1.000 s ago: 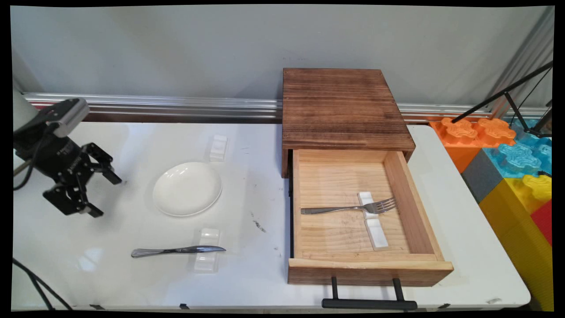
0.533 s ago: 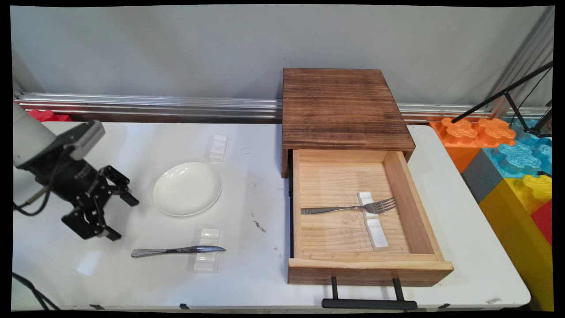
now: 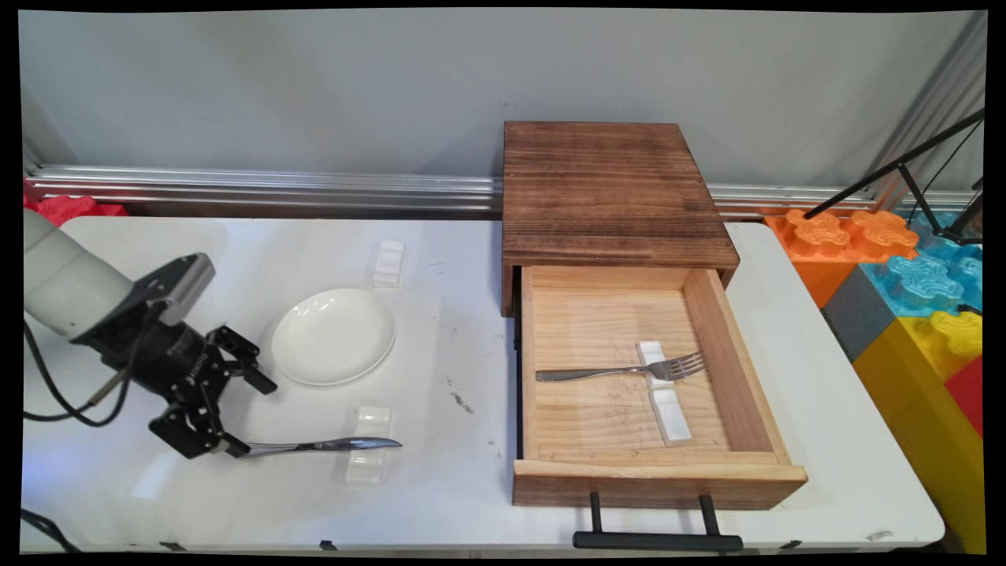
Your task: Pick up the knife from the right of the white plate
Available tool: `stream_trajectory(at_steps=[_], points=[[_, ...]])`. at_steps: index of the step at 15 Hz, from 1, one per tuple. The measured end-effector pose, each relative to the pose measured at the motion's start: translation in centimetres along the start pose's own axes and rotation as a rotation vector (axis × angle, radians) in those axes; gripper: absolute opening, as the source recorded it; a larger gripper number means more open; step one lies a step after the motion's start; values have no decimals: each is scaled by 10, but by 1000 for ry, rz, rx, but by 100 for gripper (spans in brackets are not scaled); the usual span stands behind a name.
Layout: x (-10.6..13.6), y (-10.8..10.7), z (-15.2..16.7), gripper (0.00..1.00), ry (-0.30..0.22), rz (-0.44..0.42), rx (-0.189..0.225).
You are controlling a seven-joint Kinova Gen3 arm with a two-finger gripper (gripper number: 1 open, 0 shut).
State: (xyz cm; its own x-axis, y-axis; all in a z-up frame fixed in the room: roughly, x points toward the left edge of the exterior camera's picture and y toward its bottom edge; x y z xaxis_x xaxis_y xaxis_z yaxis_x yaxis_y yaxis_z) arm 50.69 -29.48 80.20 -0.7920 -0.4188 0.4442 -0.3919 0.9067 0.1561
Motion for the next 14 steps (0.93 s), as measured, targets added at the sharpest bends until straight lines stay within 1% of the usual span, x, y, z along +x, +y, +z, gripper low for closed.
stream_trajectory(at_steps=[3, 9, 14], points=[[-2, 2, 17, 100, 20, 2, 6], [-3, 2, 41, 100, 47, 13, 13], [-2, 3, 55, 100, 63, 39, 8]])
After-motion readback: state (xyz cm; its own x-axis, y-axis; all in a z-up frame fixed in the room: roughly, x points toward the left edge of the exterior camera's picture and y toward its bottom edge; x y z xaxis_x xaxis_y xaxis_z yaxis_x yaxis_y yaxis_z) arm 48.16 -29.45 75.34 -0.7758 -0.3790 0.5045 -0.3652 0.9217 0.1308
